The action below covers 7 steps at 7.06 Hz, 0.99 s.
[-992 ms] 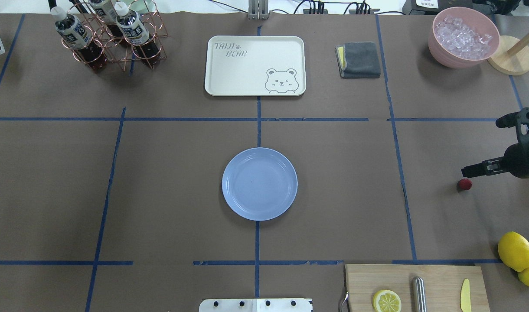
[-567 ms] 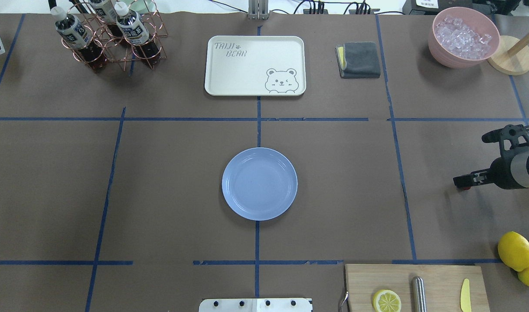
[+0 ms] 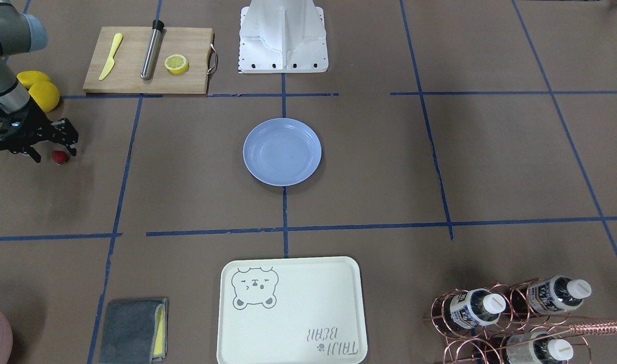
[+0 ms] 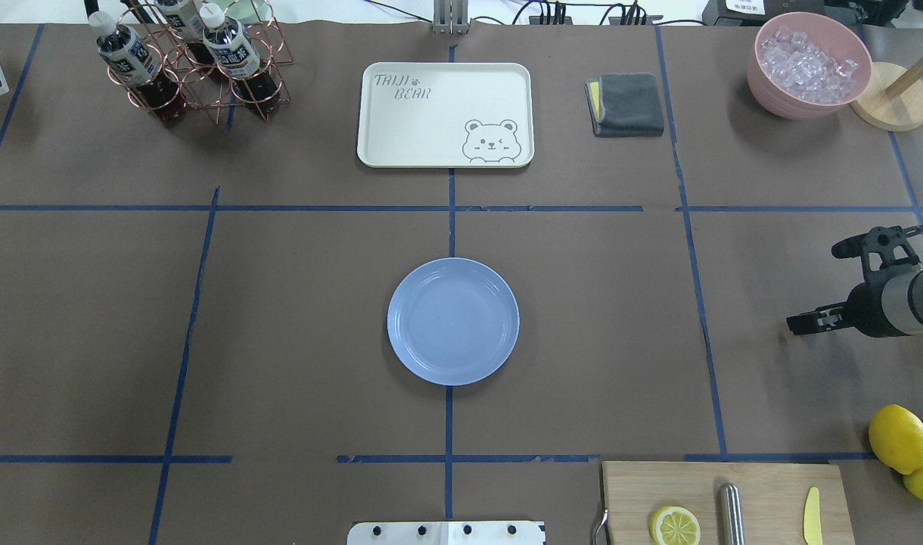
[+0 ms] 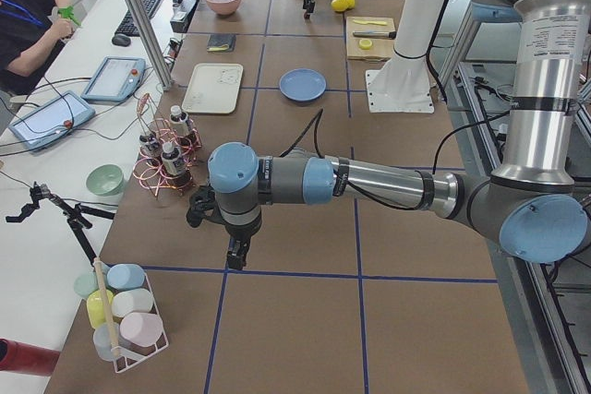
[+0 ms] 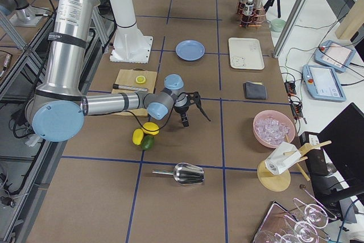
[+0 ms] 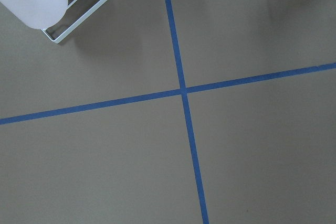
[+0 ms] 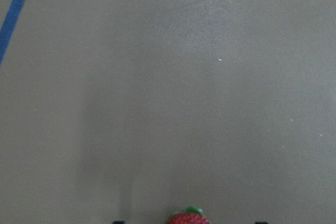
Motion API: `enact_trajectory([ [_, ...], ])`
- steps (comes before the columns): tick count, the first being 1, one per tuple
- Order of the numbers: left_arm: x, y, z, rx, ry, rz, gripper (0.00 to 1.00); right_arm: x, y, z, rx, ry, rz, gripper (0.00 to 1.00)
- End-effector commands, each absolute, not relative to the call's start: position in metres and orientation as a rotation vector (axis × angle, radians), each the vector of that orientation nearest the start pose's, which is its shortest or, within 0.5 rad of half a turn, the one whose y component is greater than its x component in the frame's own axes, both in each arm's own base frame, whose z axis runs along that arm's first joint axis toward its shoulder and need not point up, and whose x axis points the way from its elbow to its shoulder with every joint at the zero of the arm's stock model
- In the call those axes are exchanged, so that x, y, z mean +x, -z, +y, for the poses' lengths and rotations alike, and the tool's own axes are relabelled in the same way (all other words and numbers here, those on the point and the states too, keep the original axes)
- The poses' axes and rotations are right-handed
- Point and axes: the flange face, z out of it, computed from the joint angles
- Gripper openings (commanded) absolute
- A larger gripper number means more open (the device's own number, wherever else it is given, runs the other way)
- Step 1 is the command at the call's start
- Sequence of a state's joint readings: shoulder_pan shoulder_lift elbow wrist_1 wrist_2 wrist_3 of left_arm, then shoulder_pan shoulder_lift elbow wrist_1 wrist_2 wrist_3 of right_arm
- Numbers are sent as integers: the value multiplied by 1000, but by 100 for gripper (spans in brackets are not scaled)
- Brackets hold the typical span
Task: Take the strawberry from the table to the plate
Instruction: 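Grasp the red strawberry with the right gripper and lift it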
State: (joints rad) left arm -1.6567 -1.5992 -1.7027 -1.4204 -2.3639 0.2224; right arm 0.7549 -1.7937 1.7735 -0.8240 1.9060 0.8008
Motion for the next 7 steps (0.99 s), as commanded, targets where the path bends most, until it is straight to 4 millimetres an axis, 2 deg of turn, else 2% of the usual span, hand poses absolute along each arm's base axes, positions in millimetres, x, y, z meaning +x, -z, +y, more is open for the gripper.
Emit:
enact_trajectory([
  [1, -105, -594, -492, 130, -133, 783, 100, -253, -588, -373, 267, 142, -744, 70],
  [2, -105, -594, -492, 130, -133, 783, 100, -252, -589, -373, 267, 141, -743, 59],
  [3, -105, -594, -492, 130, -133, 783, 100, -252, -591, -373, 265, 143, -739, 37],
  [4, -105, -594, -492, 130, -133, 783, 100, -252, -590, -373, 265, 148, -744, 6],
  [5, -105, -593, -492, 132, -134, 783, 100, -252, -585, -373, 274, 150, -748, 0],
  [6, -105, -593, -492, 132, -134, 783, 100, -257, -567, -377, 292, 155, -768, 0],
  [7, -105, -593, -492, 132, -134, 783, 100, -265, -534, -384, 311, 152, -799, 0],
])
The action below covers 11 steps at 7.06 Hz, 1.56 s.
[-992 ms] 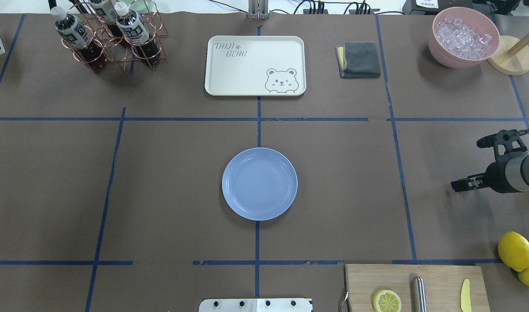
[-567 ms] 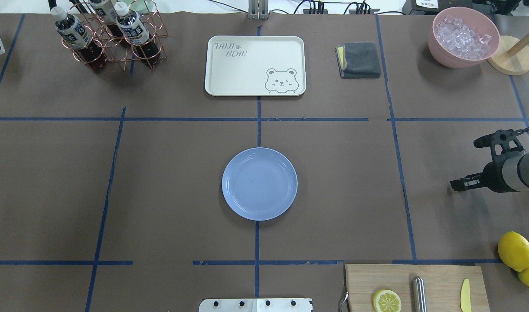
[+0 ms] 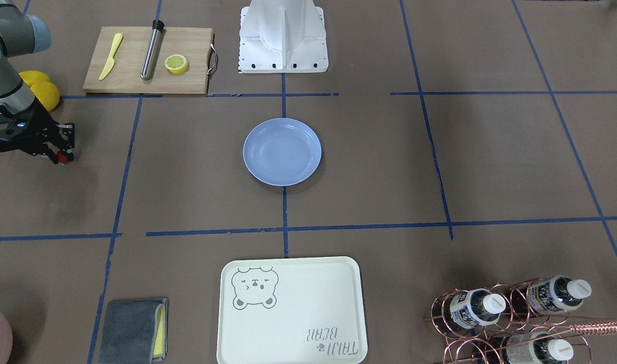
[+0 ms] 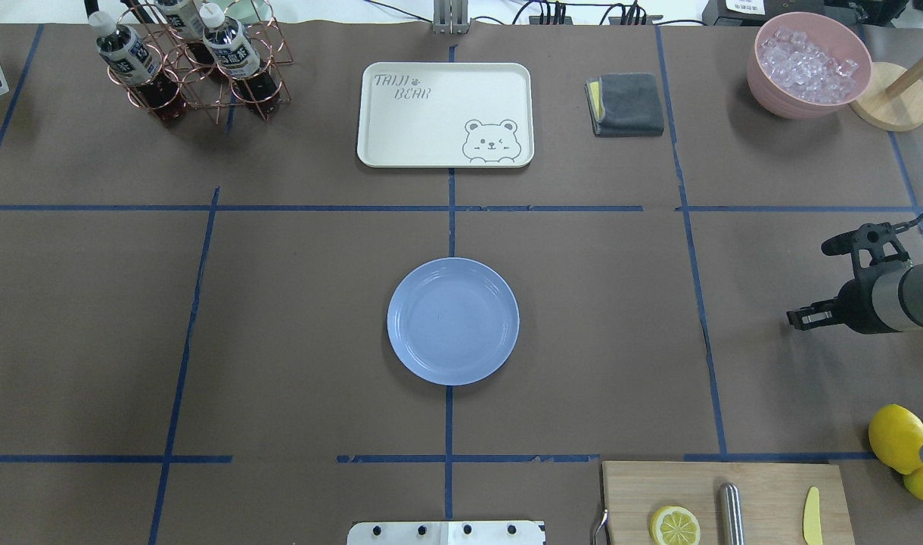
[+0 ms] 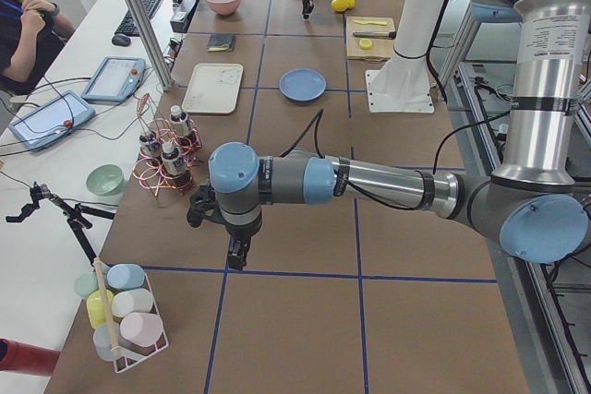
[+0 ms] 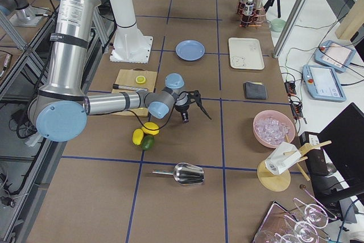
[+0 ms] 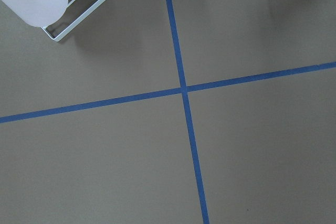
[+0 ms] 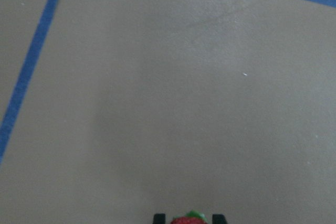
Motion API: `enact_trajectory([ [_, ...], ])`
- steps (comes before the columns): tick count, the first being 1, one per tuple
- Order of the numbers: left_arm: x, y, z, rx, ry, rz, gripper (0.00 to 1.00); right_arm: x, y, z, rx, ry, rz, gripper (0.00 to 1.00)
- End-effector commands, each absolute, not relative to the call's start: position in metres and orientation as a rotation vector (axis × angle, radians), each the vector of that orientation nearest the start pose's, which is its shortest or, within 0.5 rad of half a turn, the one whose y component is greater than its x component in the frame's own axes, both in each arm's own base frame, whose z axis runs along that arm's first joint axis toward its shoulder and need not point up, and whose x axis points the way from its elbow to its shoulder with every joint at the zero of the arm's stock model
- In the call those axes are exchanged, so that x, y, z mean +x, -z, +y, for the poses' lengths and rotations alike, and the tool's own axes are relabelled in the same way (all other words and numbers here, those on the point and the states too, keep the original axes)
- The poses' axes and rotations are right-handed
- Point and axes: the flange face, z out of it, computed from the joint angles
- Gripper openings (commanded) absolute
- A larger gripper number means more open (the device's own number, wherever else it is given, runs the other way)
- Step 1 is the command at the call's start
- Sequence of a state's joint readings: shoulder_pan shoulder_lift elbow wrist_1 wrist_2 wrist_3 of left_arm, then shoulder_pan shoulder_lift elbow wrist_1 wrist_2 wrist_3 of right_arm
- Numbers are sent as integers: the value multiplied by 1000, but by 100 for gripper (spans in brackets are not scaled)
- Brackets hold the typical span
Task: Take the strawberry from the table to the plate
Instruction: 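Grasp the red strawberry with the right gripper and lift it, then carry the strawberry with the right gripper over the light blue plate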
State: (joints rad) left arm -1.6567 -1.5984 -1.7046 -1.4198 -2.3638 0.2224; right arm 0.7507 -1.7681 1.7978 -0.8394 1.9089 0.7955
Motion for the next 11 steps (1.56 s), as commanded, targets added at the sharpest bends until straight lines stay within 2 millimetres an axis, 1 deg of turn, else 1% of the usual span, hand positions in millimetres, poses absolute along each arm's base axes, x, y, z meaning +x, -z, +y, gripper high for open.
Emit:
enact_trajectory([
  [1, -105, -593, -492, 132, -134, 783, 100, -283, -480, -400, 296, 146, -791, 0],
  [2, -105, -594, -492, 129, -132, 783, 100, -311, -412, -417, 250, 109, -777, 0],
  [3, -105, -593, -492, 130, -133, 783, 100, -360, -353, -419, 215, 67, -814, 0],
  [4, -105, -593, -492, 130, -133, 783, 100, -411, -292, -411, 185, 34, -833, 0],
  [5, -105, -592, -493, 135, -135, 782, 100, -463, -235, -417, 166, -20, -800, 0],
  [6, -105, -590, -494, 138, -136, 782, 100, -511, -201, -427, 148, -69, -793, 0],
  [7, -105, -589, -495, 141, -137, 781, 100, -549, -183, -430, 144, -91, -778, 0],
  [8, -105, -589, -495, 141, -137, 781, 100, -587, -169, -422, 134, -107, -760, 0],
  [9, -105, -588, -496, 142, -138, 781, 100, -618, -165, -417, 132, -124, -728, 0],
  [10, -105, -589, -495, 139, -137, 783, 100, -641, -169, -413, 128, -113, -696, 0],
  [11, -105, -589, -495, 141, -137, 783, 100, -646, -174, -407, 123, -105, -691, 0],
])
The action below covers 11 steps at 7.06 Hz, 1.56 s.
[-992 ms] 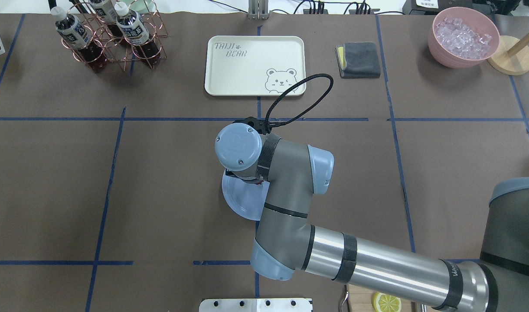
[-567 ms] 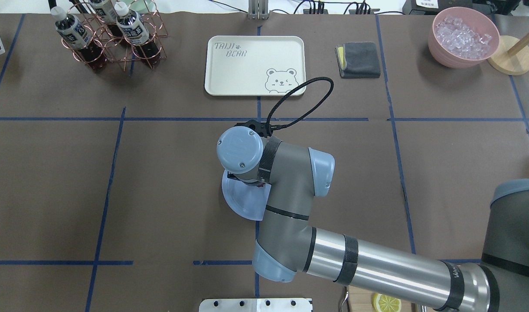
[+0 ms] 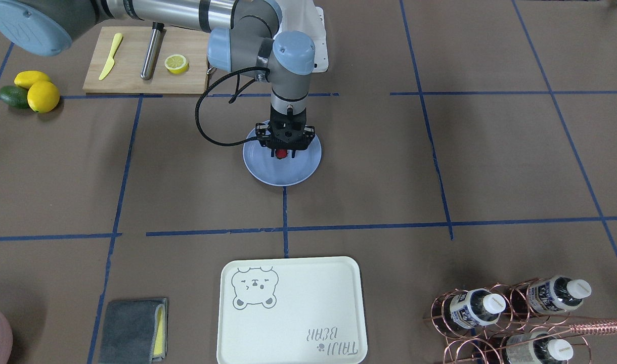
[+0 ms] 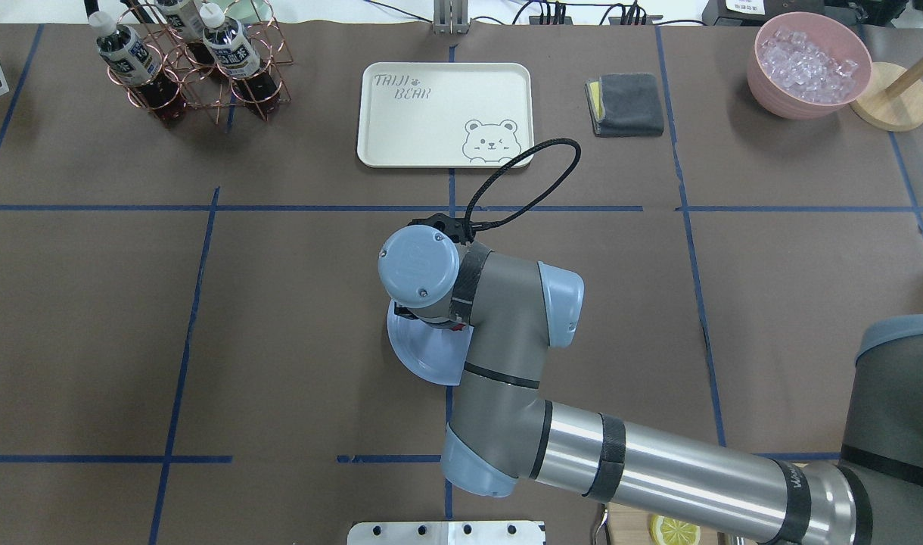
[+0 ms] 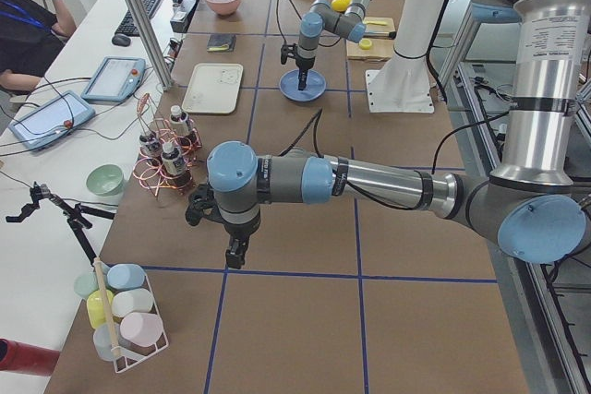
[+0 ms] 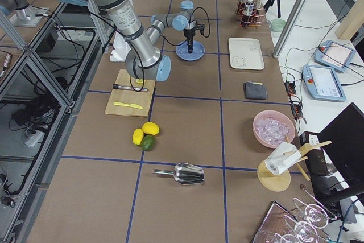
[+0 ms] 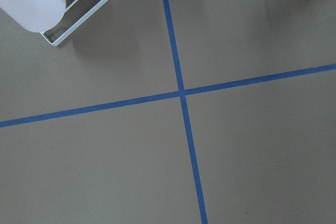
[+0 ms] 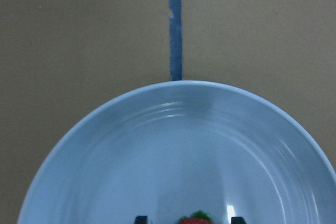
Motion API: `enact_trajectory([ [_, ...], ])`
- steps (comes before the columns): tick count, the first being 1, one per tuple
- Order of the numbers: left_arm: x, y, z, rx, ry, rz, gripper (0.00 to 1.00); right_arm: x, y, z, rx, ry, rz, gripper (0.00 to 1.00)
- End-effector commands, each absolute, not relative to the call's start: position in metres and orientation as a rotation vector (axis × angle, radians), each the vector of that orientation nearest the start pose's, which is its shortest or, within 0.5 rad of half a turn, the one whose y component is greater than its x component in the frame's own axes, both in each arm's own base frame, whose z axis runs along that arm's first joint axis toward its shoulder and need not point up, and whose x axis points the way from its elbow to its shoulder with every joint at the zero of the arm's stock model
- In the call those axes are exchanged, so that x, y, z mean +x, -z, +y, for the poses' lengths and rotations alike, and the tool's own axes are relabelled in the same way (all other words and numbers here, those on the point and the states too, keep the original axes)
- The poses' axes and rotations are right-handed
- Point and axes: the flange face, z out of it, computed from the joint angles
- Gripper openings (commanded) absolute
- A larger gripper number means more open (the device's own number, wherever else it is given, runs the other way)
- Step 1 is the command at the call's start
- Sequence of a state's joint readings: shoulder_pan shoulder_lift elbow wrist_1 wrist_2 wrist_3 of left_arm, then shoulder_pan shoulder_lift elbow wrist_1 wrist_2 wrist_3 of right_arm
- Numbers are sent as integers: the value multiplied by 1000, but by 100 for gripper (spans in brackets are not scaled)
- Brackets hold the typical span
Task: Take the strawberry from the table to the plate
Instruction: 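Carry the strawberry with the right gripper over the light blue plate, then lower the strawberry onto the plate and open the right gripper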
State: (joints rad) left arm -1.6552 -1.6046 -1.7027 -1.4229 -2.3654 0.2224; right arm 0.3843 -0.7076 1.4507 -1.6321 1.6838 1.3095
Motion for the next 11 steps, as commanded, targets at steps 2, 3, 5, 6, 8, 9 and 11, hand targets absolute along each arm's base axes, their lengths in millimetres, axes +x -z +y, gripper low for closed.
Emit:
enact_trajectory([
  [2, -104, -593, -494, 134, -136, 784, 100, -562, -181, -463, 119, -79, -750, 100],
  [3, -104, -593, -495, 133, -136, 784, 100, -491, -217, -509, 142, -31, -740, 100],
  [5, -104, -597, -493, 125, -132, 787, 100, -288, -338, -598, 169, 126, -701, 100],
  [6, -103, -600, -492, 117, -130, 788, 100, -202, -403, -610, 175, 168, -649, 100],
  [8, -104, -601, -491, 115, -128, 788, 100, -68, -543, -568, 122, 282, -553, 100],
  [9, -103, -609, -483, 99, -121, 789, 100, -17, -587, -541, 105, 263, -539, 100],
  [11, -102, -609, -481, 103, -125, 787, 100, 56, -634, -485, 89, 159, -711, 100],
])
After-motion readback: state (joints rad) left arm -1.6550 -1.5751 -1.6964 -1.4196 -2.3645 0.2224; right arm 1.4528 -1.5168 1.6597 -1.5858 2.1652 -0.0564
